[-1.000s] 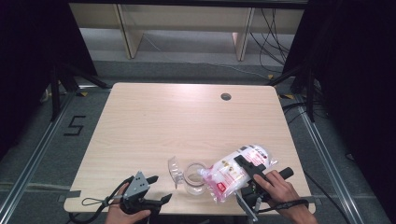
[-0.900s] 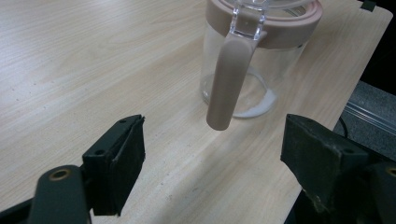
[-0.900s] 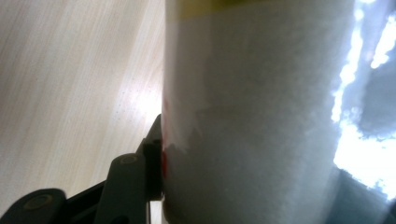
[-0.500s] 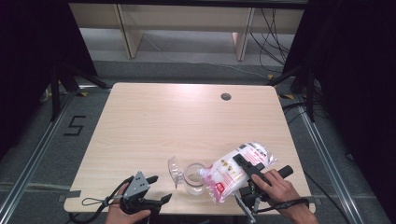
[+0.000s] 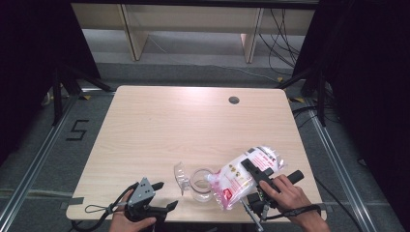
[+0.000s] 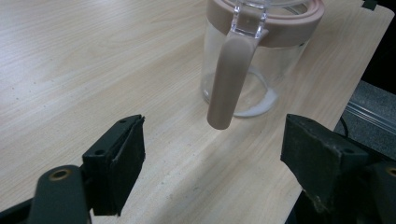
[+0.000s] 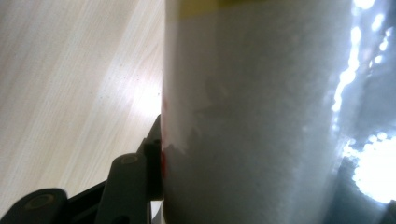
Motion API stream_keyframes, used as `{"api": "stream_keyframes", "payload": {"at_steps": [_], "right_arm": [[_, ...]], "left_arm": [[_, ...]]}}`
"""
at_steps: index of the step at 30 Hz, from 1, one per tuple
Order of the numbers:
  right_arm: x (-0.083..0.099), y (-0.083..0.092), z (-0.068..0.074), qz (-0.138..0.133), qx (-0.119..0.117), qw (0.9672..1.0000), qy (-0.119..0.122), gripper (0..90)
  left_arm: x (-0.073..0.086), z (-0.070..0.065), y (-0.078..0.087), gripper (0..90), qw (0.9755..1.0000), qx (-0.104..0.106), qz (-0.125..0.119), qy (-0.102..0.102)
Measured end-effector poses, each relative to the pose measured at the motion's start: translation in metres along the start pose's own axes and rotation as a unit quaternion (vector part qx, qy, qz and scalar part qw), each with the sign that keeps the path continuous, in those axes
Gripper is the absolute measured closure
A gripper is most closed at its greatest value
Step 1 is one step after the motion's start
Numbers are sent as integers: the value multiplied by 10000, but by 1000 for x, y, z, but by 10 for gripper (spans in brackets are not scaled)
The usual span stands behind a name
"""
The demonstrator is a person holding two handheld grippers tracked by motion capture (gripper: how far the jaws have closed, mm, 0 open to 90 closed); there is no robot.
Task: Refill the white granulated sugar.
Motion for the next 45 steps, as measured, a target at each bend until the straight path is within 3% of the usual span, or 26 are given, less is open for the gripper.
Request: {"api": "stream_keyframes", "payload": {"at_steps": [3,12,13,19,28,33,34,36,41,42,43,45], "right_arm": [[0,0,-1,20,-38,10000,27,522],[1,0,-3,-22,2,10000,58,523],[0,-1,-5,-23,-32,9998,216,524],[-1,0,-4,26,-32,9999,110,525],[-1,-2,-3,-2,-84,9998,164,526],[-1,-1,-3,22,-91,9998,191,527],[-1,-1,-3,-11,-74,9998,176,527],[-1,-1,-3,0,-68,9998,202,527],[-2,-2,-4,-33,-81,9995,308,528],[-2,-2,-4,-33,-81,9995,308,528],[-2,-2,-5,-32,-151,9992,379,528],[-3,-1,-3,-5,-120,9996,272,528]], "left_arm": [[-1,2,1,213,9999,18,35,-159],[-1,2,0,213,9999,29,2,-148],[0,2,0,213,9999,29,4,-150],[0,2,0,213,9999,25,6,-156],[-1,3,1,213,9998,-3,37,-220],[-1,3,0,213,9999,16,-1,-171],[0,1,1,213,10000,-19,44,-55],[-1,3,1,213,9998,15,37,-176],[0,1,1,213,10000,-18,32,-39],[0,1,1,213,10000,-13,31,-41],[-1,3,1,213,9998,11,32,-175],[-1,3,1,213,9999,11,29,-163]]}}
Point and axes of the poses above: each handheld gripper's, and its own axes: y roughly backward along the jaws, x roughly out of its underside, z roughly to its left, the point moved 1 cm from there along -y, roughly forward along the jaws, and after that the axes turned 7 degrees about -z, right-handed, at the moved point
